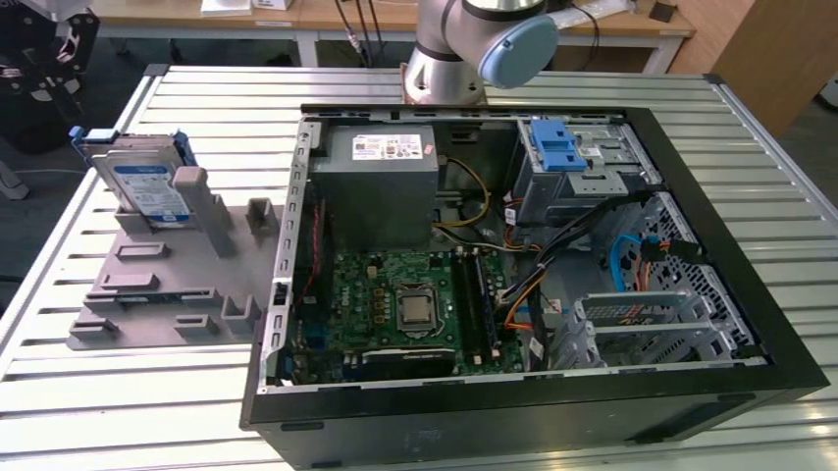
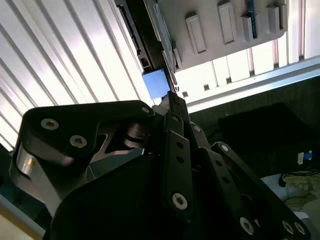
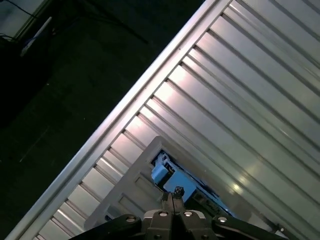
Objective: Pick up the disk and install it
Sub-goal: 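Pick up the disk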
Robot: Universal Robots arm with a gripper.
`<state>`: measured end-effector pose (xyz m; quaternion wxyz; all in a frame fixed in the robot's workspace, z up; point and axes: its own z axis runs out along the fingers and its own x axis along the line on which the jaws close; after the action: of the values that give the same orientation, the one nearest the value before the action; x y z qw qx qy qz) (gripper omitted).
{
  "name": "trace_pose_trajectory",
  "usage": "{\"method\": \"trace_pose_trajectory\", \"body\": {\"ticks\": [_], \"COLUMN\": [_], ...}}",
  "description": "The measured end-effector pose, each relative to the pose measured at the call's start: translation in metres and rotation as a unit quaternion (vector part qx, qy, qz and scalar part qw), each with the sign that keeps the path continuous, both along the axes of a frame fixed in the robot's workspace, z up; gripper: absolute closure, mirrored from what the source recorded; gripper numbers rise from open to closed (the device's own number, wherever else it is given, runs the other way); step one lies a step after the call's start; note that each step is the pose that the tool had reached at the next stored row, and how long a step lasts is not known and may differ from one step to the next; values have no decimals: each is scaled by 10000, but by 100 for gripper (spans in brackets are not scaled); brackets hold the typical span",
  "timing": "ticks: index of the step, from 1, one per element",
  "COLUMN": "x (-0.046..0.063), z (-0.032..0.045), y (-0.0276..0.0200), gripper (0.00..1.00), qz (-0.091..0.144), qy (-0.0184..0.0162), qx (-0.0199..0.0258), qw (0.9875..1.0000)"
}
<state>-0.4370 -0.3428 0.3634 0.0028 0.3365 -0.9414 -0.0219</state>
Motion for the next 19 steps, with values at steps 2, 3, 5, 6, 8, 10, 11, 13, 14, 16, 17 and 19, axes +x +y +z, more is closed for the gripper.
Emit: {"method": "trace_pose_trajectory", "body": {"ticks": [2, 3, 5, 6, 8, 10, 11, 13, 14, 16, 17, 19], "x": [0, 0, 0, 0, 0, 0, 0, 0, 0, 0, 0, 0], "z": [-1, -1, -3, -4, -6, -7, -8, -10, -9, -10, -10, -10], "y": [0, 0, 0, 0, 0, 0, 0, 0, 0, 0, 0, 0], "gripper": [89, 89, 89, 89, 89, 89, 89, 89, 89, 89, 89, 89], "qz": [121, 188, 341, 421, 583, 738, 819, 961, 1028, 1150, 1196, 1224], "qy": [0, 0, 0, 0, -1, -1, -2, -3, -3, -4, -4, -4], "qx": [0, 0, 0, 0, 0, 0, 0, -1, -1, -1, 0, 0], "qw": [9999, 9998, 9994, 9991, 9983, 9973, 9966, 9954, 9947, 9934, 9928, 9925]}}
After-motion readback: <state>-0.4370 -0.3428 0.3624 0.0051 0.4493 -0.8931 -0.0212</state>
